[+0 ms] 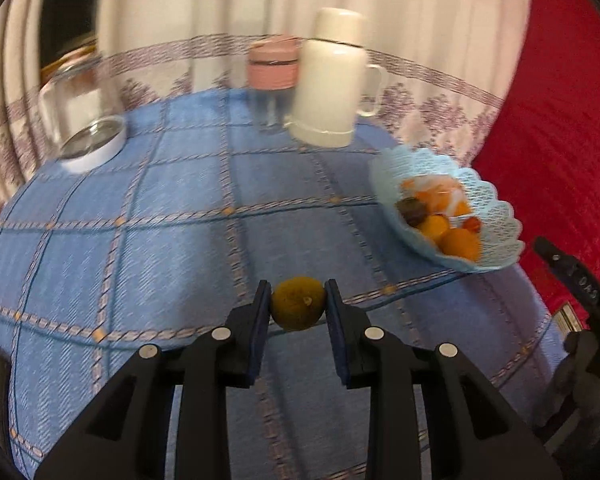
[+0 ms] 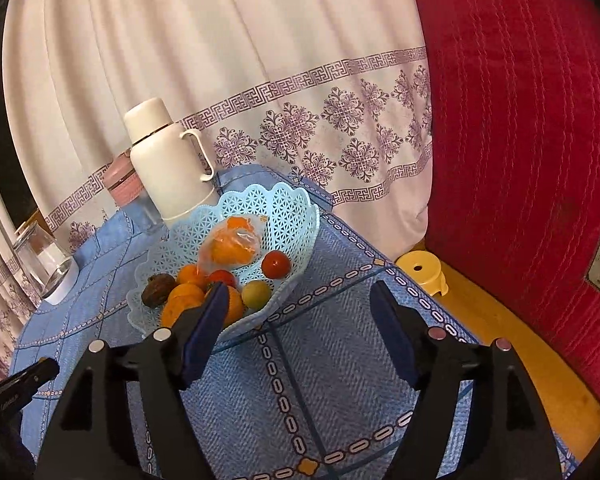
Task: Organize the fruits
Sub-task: 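Carry the held yellow fruit into the basket and open the left tool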
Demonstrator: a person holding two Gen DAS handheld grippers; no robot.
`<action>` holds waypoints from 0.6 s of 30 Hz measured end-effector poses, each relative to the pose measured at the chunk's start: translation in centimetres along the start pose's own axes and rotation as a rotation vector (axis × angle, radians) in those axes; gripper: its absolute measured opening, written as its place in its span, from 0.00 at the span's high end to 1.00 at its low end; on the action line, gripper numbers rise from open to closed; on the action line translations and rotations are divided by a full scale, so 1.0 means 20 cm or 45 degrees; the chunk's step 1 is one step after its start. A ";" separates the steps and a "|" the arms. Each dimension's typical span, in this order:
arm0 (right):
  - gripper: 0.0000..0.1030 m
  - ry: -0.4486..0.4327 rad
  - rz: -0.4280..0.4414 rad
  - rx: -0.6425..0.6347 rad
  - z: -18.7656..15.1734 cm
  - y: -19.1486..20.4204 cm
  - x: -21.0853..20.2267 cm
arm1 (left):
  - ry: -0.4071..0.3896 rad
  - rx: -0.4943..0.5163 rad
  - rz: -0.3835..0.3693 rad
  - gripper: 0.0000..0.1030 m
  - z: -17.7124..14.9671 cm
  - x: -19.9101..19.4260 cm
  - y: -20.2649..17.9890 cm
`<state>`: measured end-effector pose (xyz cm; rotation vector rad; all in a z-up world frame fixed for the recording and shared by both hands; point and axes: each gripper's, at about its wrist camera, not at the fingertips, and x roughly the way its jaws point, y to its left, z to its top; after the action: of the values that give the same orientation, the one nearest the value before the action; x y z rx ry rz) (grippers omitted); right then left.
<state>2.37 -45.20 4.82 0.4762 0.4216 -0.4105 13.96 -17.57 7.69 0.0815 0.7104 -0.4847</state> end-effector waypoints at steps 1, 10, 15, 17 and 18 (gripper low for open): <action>0.27 0.001 0.002 0.005 0.00 0.00 0.00 | -0.006 0.023 -0.018 0.73 0.02 0.00 -0.05; 0.25 0.015 0.020 0.031 0.00 -0.03 0.01 | -0.003 0.099 -0.178 0.73 0.16 0.07 -0.31; 0.19 0.013 0.012 0.068 0.00 -0.06 0.01 | 0.023 0.123 -0.251 0.73 0.21 0.14 -0.43; 0.19 0.018 0.011 0.083 0.00 -0.06 0.01 | 0.034 0.127 -0.275 0.73 0.22 0.17 -0.46; 0.19 0.019 0.011 0.088 0.00 -0.07 0.02 | 0.041 0.134 -0.289 0.73 0.23 0.19 -0.49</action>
<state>2.03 -46.39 4.25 0.5480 0.4203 -0.4144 14.75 -28.86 9.61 0.1079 0.7296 -0.7396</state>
